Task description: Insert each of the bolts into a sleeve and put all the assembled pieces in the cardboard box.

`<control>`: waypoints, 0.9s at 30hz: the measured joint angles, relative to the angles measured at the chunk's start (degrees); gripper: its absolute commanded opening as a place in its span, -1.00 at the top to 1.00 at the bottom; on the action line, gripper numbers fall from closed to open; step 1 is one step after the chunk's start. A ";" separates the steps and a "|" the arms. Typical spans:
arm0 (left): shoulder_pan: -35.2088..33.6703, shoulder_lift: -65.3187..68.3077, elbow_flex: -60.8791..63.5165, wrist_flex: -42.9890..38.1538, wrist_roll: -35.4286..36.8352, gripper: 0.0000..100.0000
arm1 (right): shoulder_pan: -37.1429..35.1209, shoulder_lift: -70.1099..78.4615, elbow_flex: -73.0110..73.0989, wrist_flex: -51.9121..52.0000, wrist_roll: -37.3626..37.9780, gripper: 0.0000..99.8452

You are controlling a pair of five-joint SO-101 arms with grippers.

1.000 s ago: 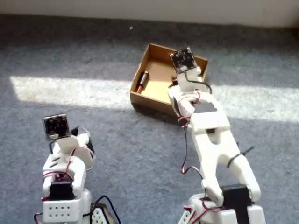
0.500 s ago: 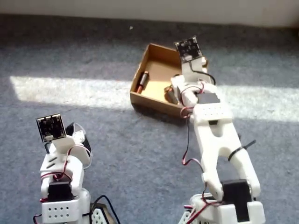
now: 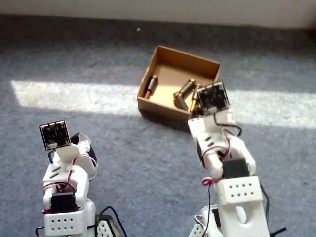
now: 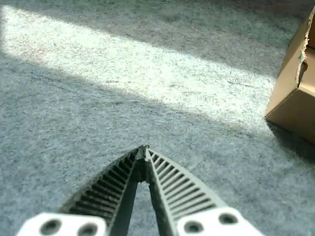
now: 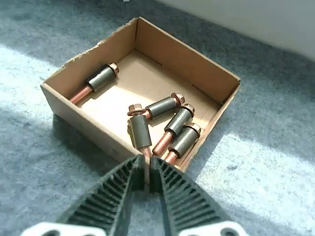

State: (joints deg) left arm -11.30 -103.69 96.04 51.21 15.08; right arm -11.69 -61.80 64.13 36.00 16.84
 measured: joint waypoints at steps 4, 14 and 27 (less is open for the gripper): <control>0.00 0.00 0.00 0.00 0.00 0.94 | 0.26 -15.91 11.78 0.00 0.00 0.99; 0.00 0.00 0.00 5.10 0.00 0.94 | 0.70 -41.49 30.86 6.51 -2.37 0.99; 0.00 0.00 0.00 16.97 0.00 0.94 | 7.21 -42.46 31.56 17.14 -15.65 0.99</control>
State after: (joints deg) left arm -11.30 -103.69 96.04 68.18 15.08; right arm -4.48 -104.26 95.69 53.14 1.19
